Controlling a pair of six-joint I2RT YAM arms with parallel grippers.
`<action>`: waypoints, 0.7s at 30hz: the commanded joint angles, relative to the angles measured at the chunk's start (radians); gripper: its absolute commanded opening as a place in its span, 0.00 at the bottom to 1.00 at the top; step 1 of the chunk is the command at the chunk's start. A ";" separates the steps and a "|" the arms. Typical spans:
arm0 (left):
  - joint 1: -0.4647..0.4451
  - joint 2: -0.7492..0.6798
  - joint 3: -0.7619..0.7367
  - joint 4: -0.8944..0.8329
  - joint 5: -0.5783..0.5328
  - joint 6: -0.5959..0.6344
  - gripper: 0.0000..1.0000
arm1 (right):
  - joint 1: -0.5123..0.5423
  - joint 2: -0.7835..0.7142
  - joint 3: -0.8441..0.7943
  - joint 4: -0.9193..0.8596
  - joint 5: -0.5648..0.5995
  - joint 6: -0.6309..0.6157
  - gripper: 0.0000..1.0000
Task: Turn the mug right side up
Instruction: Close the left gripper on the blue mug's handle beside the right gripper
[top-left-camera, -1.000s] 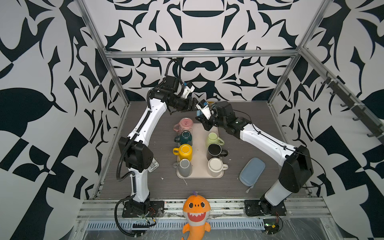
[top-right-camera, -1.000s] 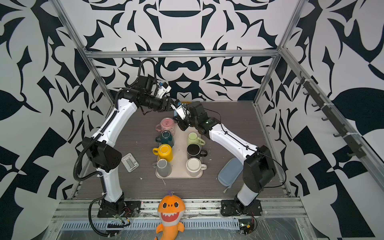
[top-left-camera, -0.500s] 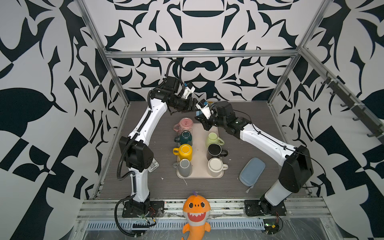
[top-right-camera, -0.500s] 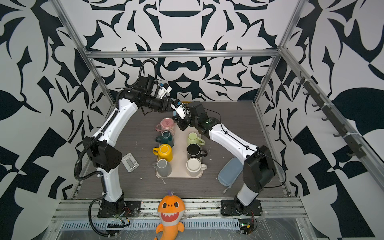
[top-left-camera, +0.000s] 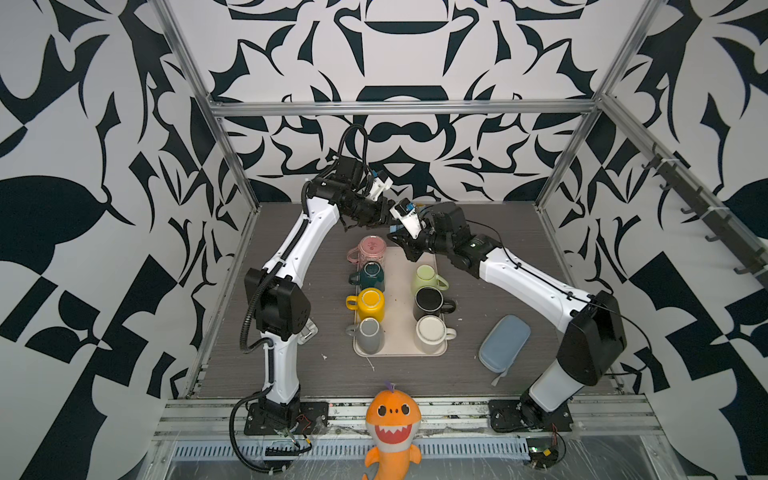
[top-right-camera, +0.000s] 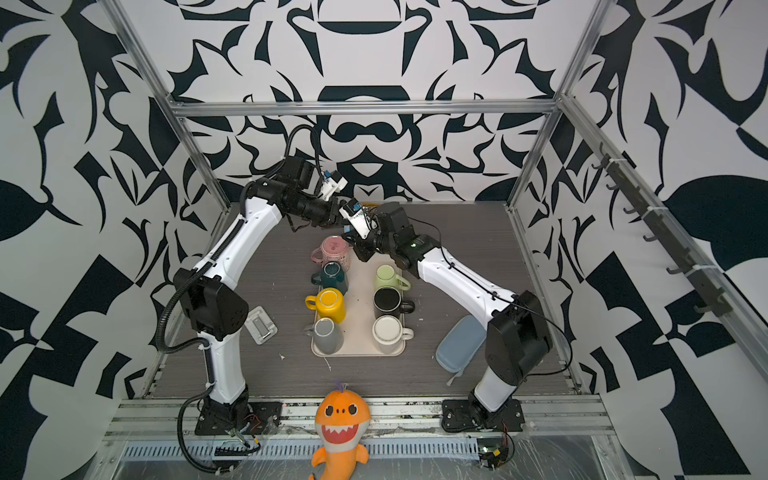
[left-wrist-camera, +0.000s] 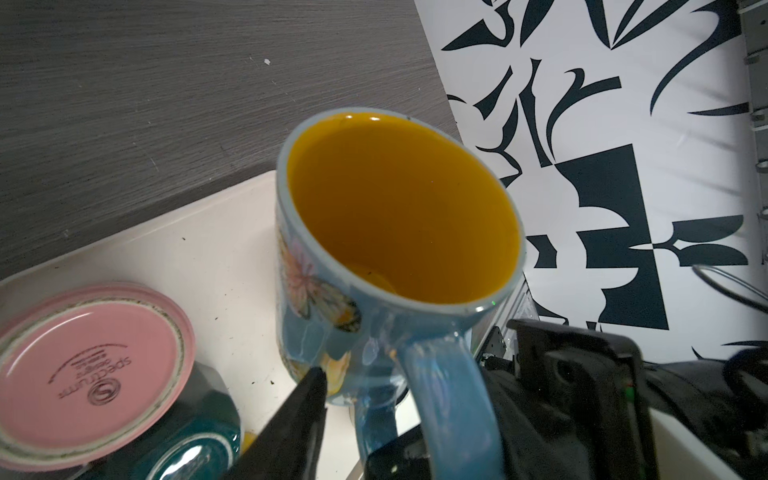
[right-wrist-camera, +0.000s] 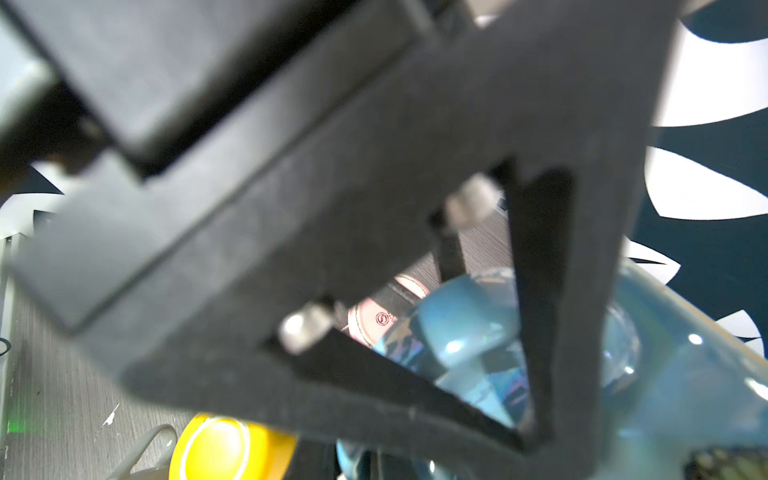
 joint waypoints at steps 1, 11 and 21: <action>-0.002 0.009 -0.010 -0.039 0.013 0.003 0.52 | 0.007 -0.055 0.087 0.156 -0.014 -0.019 0.00; -0.007 0.015 -0.017 -0.047 0.047 0.002 0.15 | 0.009 -0.054 0.084 0.156 -0.006 -0.025 0.00; -0.009 0.030 0.002 -0.029 0.014 -0.033 0.00 | 0.010 -0.061 0.081 0.124 0.016 -0.031 0.00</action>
